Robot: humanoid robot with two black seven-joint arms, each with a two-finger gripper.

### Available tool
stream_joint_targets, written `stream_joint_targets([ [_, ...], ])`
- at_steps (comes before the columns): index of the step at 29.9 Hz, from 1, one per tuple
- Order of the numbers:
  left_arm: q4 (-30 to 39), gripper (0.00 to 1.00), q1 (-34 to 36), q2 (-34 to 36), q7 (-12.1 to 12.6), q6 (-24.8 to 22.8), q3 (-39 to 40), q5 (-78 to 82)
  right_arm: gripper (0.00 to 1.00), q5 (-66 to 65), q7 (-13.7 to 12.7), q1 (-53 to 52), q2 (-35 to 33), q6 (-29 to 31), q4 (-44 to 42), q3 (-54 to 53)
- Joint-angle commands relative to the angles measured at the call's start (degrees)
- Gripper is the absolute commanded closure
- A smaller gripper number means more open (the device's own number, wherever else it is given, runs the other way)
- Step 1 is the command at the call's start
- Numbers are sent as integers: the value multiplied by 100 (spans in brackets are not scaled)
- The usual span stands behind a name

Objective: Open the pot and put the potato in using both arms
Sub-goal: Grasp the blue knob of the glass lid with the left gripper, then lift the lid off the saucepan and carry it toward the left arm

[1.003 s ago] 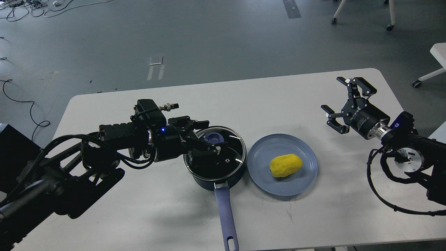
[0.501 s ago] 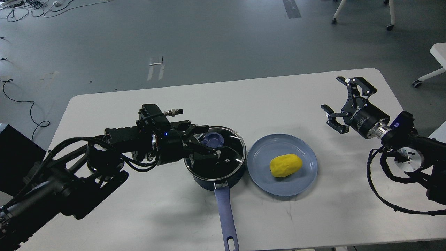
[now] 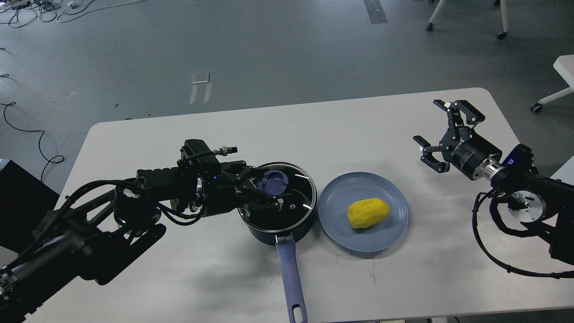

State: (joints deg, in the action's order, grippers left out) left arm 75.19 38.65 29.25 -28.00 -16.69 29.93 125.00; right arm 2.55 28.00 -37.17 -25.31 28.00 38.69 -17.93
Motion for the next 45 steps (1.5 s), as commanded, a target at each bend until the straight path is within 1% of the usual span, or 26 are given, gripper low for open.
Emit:
stream_joint_targets([
  [1, 5, 48, 2, 2, 0, -1, -5, 0, 0, 0, 0, 0, 0, 0, -2, 0],
  [2, -4, 57, 11, 2, 0, 17, -5, 0, 0, 0, 0, 8, 0, 0, -2, 0],
  [4, 13, 62, 28, 11, 0, 70, -5, 0, 0, -9, 0, 8, 0, 0, 7, 0],
  [5, 39, 67, 81, 11, 0, 87, -5, 0, 0, 0, 0, 8, 0, 0, -2, 0],
  [7, 66, 69, 151, 11, 0, 96, -14, 0, 0, -9, 0, 8, 0, 0, 6, 0],
  [10, 163, 68, 327, 98, 0, 96, -5, 0, 0, 0, 0, -9, -18, 0, 7, 0],
  [13, 285, 68, 511, 361, 0, 96, -5, 0, 0, 0, 0, -27, -105, 0, 15, 0],
  [16, 461, 67, 573, 826, 0, 96, -5, 0, 0, 0, 0, -53, -123, 0, 15, 0],
  [19, 479, 67, 547, 1266, 0, 114, -5, 0, 0, 0, 0, -44, -132, 0, 15, 0],
  [21, 479, 67, 486, 1583, 0, 245, -48, 0, 0, 0, 0, -27, -141, 0, 15, 0],
  [22, 470, 67, 442, 1801, 0, 393, -127, -19, 0, 0, 0, -18, -141, 0, 15, 0],
  [25, 444, 66, 371, 2311, 0, 780, -583, -466, 0, 0, 0, 0, -141, 0, 15, 0],
  [28, 400, 65, 362, 2523, 0, 957, -882, -696, 0, 0, 0, 8, -141, 0, 15, 9],
  [34, 128, 65, -6, 2639, 0, 1194, -919, -740, 0, -9, 0, 17, -132, 0, 15, 9],
  [42, -311, 64, -288, 2533, 0, 1247, -928, -898, 0, 0, 0, 17, -132, 0, 24, 9],
  [45, -496, 64, -402, 2524, 0, 1370, -936, -899, 0, -9, 0, 17, -141, 0, 24, 9],
])
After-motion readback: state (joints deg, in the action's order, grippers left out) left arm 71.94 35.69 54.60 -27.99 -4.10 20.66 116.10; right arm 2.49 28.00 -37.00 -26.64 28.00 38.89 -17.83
